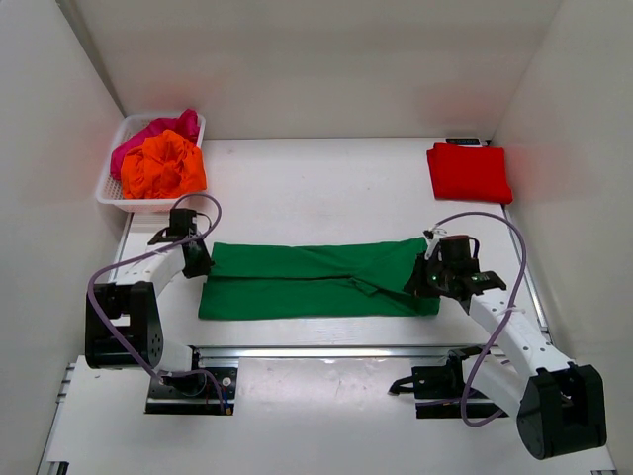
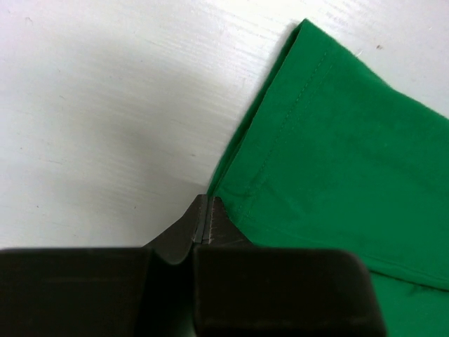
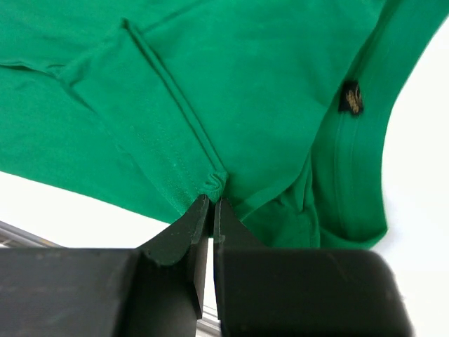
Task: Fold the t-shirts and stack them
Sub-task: Fold the other side of the tshirt into a rectangle
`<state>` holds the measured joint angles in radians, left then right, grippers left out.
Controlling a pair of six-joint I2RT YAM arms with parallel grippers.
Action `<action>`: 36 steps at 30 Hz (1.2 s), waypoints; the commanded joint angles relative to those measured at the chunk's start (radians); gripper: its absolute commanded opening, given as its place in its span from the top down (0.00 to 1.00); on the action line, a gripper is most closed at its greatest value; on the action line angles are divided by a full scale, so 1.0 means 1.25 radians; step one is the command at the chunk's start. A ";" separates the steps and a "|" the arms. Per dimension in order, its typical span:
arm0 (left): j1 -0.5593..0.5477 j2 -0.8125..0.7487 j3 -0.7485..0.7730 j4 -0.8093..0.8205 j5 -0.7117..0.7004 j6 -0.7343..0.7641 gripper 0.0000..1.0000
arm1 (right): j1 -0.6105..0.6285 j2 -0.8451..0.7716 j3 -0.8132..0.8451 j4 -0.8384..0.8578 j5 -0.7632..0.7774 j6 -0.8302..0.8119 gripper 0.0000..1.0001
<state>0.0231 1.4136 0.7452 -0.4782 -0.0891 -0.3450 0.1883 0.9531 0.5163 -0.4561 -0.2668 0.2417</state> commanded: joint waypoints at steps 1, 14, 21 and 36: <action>-0.005 -0.025 -0.016 0.000 0.007 0.000 1.00 | 0.020 0.006 0.029 -0.034 0.026 0.048 1.00; -0.004 -0.042 0.010 0.019 0.050 -0.005 0.49 | 0.047 0.004 -0.007 -0.087 0.009 0.114 0.83; -0.044 -0.046 0.113 0.028 0.063 0.007 0.46 | 0.019 0.006 0.105 -0.129 0.069 0.076 0.35; -0.211 0.176 0.136 -0.009 0.073 -0.027 0.56 | 0.023 0.279 0.130 0.072 0.064 0.079 0.53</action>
<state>-0.2195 1.6062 0.8803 -0.4412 0.0078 -0.3664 0.2176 1.2484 0.6731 -0.4385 -0.2008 0.3408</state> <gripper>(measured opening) 0.442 0.469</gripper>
